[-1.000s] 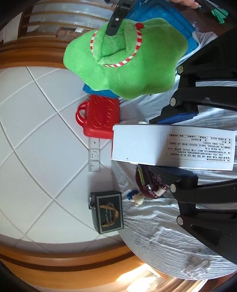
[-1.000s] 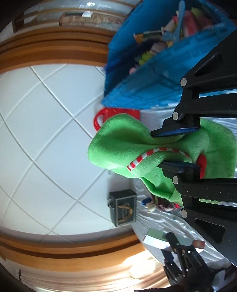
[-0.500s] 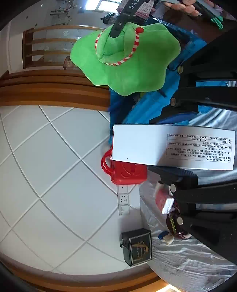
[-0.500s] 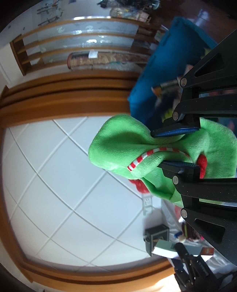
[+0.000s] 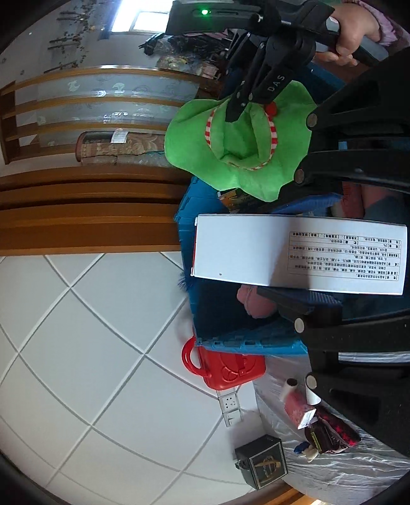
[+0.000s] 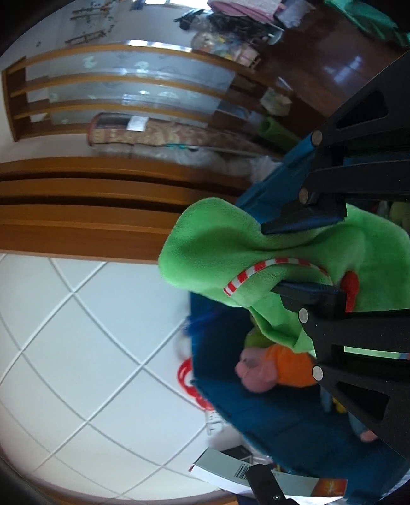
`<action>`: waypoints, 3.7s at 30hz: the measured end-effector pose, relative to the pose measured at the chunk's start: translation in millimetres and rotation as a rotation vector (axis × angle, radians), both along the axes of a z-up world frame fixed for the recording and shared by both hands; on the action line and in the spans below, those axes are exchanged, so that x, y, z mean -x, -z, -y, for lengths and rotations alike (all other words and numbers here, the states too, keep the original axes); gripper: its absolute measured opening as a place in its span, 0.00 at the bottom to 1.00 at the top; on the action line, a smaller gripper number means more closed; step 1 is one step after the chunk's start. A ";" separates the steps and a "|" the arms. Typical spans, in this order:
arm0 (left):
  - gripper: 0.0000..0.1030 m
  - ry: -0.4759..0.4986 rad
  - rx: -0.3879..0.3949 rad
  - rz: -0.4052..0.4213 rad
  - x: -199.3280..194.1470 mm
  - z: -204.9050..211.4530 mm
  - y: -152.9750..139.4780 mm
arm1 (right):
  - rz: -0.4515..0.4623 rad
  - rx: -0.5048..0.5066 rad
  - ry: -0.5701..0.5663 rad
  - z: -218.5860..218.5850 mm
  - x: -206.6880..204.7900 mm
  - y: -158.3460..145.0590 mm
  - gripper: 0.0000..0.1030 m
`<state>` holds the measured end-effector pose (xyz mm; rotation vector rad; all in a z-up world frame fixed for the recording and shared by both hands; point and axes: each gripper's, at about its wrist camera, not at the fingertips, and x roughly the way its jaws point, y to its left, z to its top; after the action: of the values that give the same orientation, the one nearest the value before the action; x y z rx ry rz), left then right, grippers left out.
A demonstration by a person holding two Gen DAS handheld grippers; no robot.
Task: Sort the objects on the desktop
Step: 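Carry the white box with the left gripper while the right carries the green hat into the bin, then open both grippers over the bin and move them back over the bed, then grasp the brown syrup bottle with the left gripper while the right grasps the white paper roll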
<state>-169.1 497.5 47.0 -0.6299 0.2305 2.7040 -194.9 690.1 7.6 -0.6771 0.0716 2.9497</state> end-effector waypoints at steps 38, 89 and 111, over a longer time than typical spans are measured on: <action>0.73 -0.229 -0.077 -0.070 -33.6 41.9 -1.7 | -0.009 0.084 -0.261 18.4 -44.2 -2.1 1.00; 0.74 -0.605 -0.068 0.272 34.2 484.3 100.8 | 0.310 0.087 -0.531 416.7 91.6 79.5 1.00; 0.74 -0.304 0.272 0.584 294.1 506.8 218.2 | 0.608 0.082 -0.454 468.3 238.9 177.3 1.00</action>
<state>-463.1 -9.3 -171.3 -1.6070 0.3725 2.6328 -433.8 221.8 -169.7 -1.7714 -0.0201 2.9861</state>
